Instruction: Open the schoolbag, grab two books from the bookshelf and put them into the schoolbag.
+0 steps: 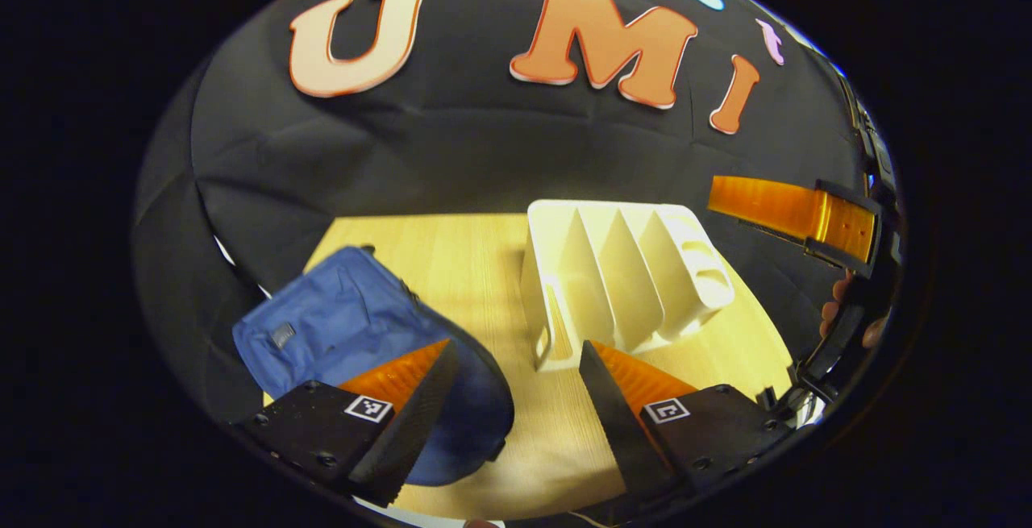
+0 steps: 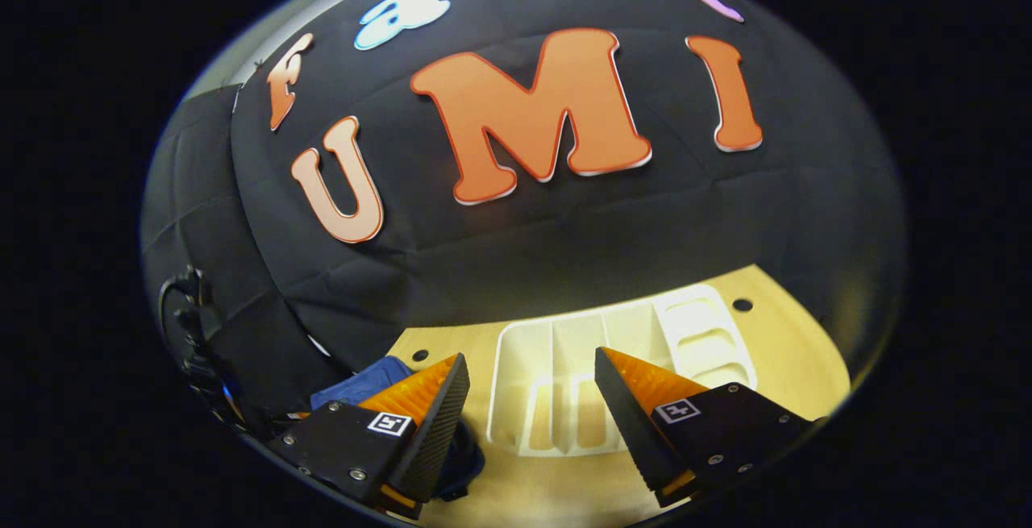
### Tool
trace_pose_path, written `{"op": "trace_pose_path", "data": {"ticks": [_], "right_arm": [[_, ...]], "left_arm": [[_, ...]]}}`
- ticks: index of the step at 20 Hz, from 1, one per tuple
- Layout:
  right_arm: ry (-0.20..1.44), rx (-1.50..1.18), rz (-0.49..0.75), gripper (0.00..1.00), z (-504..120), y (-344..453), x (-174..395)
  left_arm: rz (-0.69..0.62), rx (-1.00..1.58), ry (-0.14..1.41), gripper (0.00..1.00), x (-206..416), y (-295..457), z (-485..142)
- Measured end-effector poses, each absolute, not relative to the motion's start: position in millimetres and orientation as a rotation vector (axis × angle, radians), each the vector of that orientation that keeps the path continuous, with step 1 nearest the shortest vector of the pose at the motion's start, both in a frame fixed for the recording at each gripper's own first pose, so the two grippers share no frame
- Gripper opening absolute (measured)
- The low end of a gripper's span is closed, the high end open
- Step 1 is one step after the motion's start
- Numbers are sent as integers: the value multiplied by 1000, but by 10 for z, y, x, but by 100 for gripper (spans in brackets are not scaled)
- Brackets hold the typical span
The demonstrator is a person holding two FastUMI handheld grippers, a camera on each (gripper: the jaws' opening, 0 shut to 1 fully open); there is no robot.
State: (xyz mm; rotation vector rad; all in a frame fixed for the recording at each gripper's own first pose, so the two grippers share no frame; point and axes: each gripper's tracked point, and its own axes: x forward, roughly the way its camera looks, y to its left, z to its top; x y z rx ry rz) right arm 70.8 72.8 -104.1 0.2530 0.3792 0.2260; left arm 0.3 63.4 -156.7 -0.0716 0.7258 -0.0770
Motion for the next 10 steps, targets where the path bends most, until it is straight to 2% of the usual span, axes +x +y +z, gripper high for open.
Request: {"op": "trace_pose_path", "data": {"ticks": [5, 10], "right_arm": [[274, 187, 203, 95, -767, 480, 681], [125, 108, 125, 96, -348, 162, 691]], "left_arm": [[9, 12, 458, 96, 292, 563, -896], [80, 20, 162, 96, 528, 615, -170]]}}
